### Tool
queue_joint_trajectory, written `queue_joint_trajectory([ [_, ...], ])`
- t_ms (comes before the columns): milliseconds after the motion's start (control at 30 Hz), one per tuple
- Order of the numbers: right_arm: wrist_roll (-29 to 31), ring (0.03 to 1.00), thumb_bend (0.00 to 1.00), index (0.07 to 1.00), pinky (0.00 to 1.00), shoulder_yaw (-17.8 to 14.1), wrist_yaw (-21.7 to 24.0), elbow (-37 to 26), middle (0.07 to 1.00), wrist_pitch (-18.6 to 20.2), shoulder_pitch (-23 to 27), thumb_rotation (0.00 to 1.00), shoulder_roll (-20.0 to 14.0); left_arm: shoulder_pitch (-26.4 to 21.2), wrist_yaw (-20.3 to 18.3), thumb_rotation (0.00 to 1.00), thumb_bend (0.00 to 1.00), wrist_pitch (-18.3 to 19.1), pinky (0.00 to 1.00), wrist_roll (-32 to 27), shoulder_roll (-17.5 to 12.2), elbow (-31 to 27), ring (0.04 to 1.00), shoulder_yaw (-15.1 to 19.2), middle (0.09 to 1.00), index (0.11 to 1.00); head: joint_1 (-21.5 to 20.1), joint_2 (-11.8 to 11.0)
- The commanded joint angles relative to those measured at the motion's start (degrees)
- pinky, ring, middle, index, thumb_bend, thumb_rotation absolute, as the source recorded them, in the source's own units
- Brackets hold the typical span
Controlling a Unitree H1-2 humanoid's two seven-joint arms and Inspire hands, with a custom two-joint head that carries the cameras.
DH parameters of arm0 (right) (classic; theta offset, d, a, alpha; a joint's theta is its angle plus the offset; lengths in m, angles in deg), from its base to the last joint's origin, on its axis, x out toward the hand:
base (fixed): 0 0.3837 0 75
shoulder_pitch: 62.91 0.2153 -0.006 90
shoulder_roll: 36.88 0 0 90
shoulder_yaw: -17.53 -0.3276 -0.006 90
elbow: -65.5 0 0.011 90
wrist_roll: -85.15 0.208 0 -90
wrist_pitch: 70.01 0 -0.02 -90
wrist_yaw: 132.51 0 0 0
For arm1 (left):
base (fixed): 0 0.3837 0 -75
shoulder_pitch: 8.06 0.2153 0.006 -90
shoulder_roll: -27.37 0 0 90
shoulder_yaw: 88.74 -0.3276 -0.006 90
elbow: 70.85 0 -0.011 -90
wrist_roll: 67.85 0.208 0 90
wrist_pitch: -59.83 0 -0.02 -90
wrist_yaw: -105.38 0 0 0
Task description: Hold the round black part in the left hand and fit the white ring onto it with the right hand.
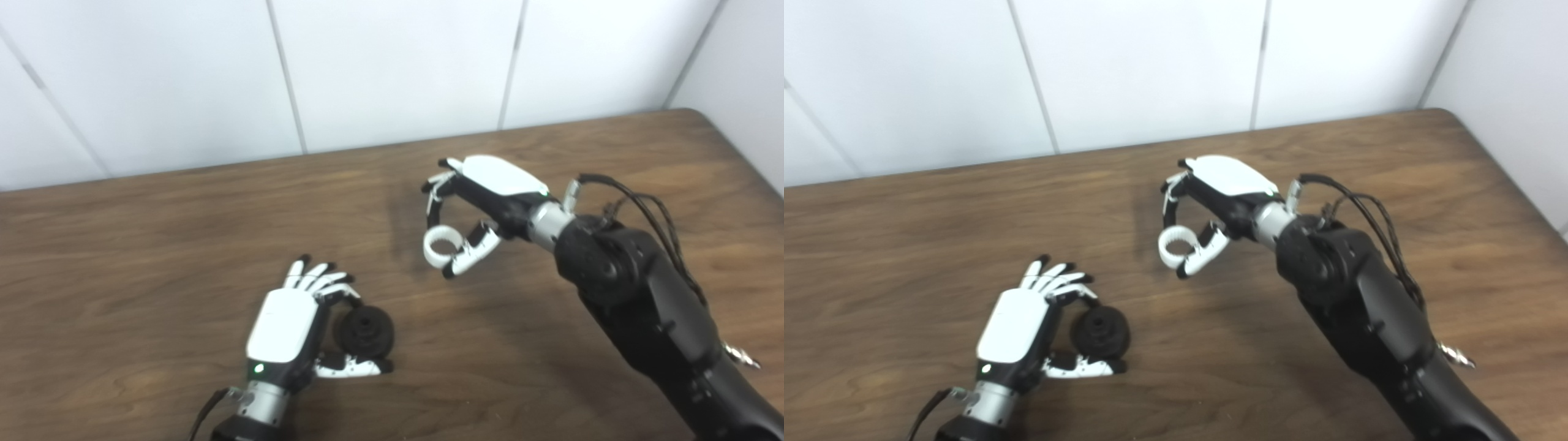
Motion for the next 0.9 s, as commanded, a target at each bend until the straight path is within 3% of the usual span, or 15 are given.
queue_joint_trajectory([
  [0, -0.64, 1.0, 0.52, 0.483, 1.0, -0.12, -0.23, -2.71, 0.859, -0.52, 1.9, 0.13, 0.63, 0.84, 0.13, 0.06, 0.52, 0.36, 1.0, 0.55, 0.74, 0.96, 0.887, -0.95, 0.782, 0.484, 0.55, 0.28],
  [867, -0.29, 1.0, 0.52, 0.484, 1.0, 3.61, 4.46, -7.24, 0.866, -0.87, 1.07, 0.13, 5.25, 0.04, 0.66, 0.06, 0.52, 3.2, 1.0, 2.14, 2.77, 0.68, 0.897, -2.83, 0.786, 0.484, 6.64, 4.55],
])
